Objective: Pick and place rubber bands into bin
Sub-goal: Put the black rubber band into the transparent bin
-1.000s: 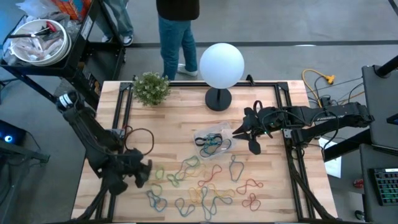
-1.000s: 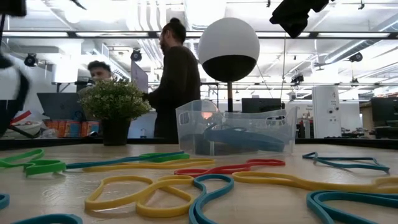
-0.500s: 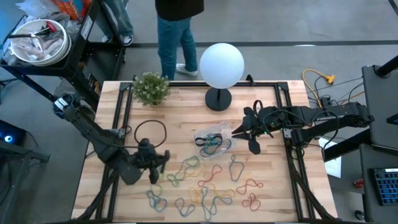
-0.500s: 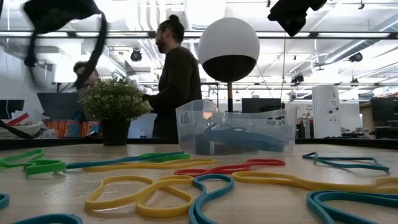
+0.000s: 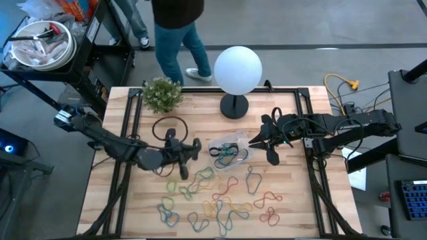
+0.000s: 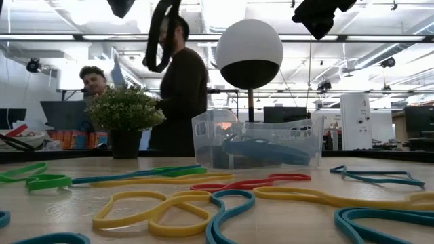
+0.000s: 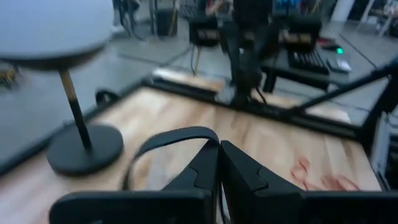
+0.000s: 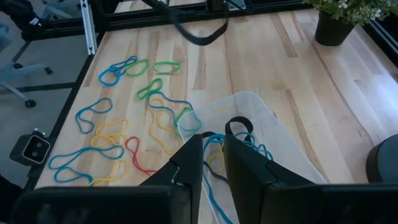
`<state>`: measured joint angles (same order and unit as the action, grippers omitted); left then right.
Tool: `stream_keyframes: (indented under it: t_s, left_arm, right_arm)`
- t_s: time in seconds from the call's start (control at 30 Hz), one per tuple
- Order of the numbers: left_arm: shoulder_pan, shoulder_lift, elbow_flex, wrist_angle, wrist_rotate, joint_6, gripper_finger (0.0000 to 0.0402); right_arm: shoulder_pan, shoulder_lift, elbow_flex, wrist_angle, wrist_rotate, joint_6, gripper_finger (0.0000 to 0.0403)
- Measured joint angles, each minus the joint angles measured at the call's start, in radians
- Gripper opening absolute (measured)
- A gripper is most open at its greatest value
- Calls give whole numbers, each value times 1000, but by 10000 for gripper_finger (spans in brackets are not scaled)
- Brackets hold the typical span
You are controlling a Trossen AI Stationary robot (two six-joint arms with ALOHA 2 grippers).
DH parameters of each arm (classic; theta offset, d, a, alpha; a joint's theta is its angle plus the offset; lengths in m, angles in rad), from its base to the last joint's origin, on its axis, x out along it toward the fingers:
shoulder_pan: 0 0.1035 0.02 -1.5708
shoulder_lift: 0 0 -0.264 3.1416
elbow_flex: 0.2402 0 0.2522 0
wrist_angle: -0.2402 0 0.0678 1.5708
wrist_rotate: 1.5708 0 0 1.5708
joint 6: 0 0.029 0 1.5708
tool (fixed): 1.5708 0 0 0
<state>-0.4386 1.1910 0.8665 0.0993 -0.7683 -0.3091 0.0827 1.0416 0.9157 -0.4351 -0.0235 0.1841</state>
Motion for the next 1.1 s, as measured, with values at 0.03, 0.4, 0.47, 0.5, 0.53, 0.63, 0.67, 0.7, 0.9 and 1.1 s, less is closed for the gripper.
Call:
stream_keyframes:
  t_s: [0.03,0.4,0.47,0.5,0.53,0.63,0.67,0.7,0.9,1.1]
  left_arm:
    - [13,4,0,30,3,29,0]
    - [123,113,29,296,103,220,0]
    - [141,136,40,309,128,221,0]
    - [149,146,44,312,143,221,0]
    - [158,156,51,313,160,220,0]
    - [181,190,75,312,214,218,0]
    - [189,202,86,312,235,218,0]
    - [197,212,98,313,254,218,0]
    - [247,278,150,311,367,219,0]
    - [298,331,181,311,470,220,0]
  right_arm:
    - [0,0,0,0,0,2,61]
    - [0,0,0,0,10,8,61]
    - [0,0,0,0,25,8,61]
    - [0,0,0,1,26,8,61]
    - [0,0,-1,1,27,8,61]
    - [0,0,-1,3,27,8,61]
    - [0,0,-1,4,27,8,61]
    - [0,0,-1,4,27,8,61]
    - [0,0,-2,4,27,26,61]
    - [0,0,-3,5,27,27,61]
